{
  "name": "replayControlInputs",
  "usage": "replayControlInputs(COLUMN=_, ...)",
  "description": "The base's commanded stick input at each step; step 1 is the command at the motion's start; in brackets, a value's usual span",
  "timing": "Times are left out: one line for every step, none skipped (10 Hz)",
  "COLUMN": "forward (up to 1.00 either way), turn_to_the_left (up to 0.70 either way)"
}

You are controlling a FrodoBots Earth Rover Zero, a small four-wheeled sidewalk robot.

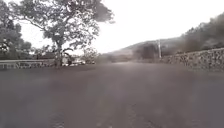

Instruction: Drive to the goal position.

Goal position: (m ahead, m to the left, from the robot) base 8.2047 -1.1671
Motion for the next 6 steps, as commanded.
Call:
replayControlInputs(forward=0.7, turn_to_the_left=0.0)
replayControlInputs(forward=0.7, turn_to_the_left=0.0)
replayControlInputs(forward=0.7, turn_to_the_left=0.0)
replayControlInputs(forward=0.7, turn_to_the_left=0.0)
replayControlInputs(forward=0.7, turn_to_the_left=0.0)
replayControlInputs(forward=0.7, turn_to_the_left=0.0)
